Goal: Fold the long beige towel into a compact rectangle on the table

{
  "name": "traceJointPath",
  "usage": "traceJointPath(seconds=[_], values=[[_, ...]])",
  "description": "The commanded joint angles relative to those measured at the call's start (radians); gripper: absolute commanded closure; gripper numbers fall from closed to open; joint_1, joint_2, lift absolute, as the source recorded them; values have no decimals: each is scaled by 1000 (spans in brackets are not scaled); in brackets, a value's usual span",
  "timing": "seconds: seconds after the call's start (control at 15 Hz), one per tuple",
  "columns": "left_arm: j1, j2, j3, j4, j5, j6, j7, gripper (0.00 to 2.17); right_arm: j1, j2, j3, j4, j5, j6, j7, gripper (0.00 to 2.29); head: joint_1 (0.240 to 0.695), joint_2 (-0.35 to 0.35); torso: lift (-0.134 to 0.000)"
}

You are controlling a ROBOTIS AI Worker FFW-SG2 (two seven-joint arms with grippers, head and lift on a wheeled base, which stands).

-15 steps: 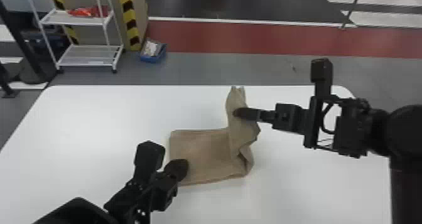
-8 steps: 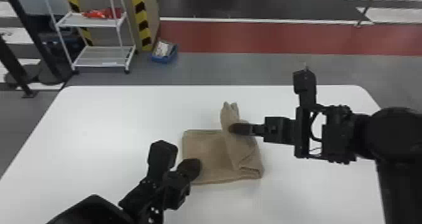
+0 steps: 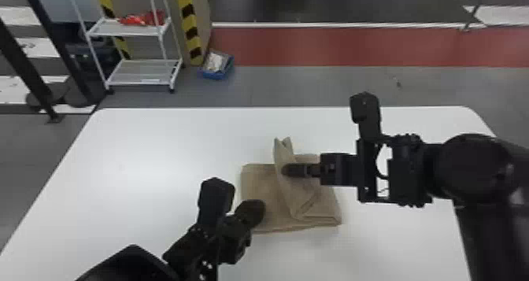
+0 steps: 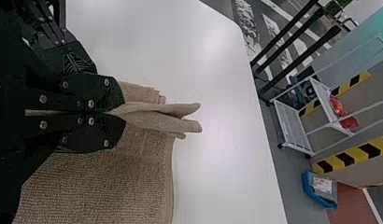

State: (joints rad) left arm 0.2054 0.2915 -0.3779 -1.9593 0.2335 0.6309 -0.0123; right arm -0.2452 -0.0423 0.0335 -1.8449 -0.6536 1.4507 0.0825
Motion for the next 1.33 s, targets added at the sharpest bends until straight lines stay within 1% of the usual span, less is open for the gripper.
traceJointPath(seconds=[0.0, 0.13, 0.2, 0.27, 0.33, 0.4, 0.47, 0.53, 0.67, 0.87, 1.0, 1.07, 1.2, 1.27], values=[[3, 1, 2, -1, 1, -6, 0, 1916, 1, 6, 23, 10, 20, -16, -1, 886, 695, 36, -124], [6, 1, 5, -1, 1, -9, -6, 1916, 1, 7, 36, 18, 25, -22, -1, 859, 695, 46, -124], [8, 1, 5, -1, 1, -9, -6, 1916, 1, 9, 40, 21, 28, -25, -4, 687, 695, 49, -124], [8, 1, 5, -1, 1, -9, -6, 1916, 3, 10, 45, 21, 31, -31, -4, 397, 695, 51, -124], [9, 1, 5, -1, 1, -12, -6, 1916, 14, 10, 48, 21, 29, -86, 10, 174, 695, 53, -124], [9, 1, 7, 0, 1, -12, -6, 1916, 24, 9, 49, 23, 14, -141, 49, 110, 695, 55, -124], [9, 1, 5, 0, 1, -12, -6, 1916, 32, 9, 48, 26, -9, -154, 89, 110, 695, 63, -124], [9, -2, 4, 3, 1, -12, -6, 1916, 40, 9, 45, 24, -26, -154, 103, 110, 695, 71, -124], [9, -2, 4, 3, 1, -18, -8, 1916, 61, 9, 40, 4, -49, -157, 117, 110, 695, 84, -124], [17, 0, 11, -15, 3, -36, -5, 1912, 119, -4, 26, -71, -49, -157, 117, 110, 695, 93, -124], [38, 6, 36, -53, 10, -39, -5, 1909, 170, -22, -12, -125, -47, -154, 145, 110, 695, 87, -124], [51, 8, 48, -75, 21, -43, -6, 1862, 193, -31, -37, -149, -47, -154, 160, 113, 695, 84, -124], [80, 11, 77, -119, 27, -46, -6, 1862, 251, -62, -84, -185, -52, -154, 187, 218, 695, 72, -124], [92, 11, 97, -138, 29, -46, -9, 1862, 277, -71, -99, -197, -60, -151, 200, 218, 695, 65, -124]])
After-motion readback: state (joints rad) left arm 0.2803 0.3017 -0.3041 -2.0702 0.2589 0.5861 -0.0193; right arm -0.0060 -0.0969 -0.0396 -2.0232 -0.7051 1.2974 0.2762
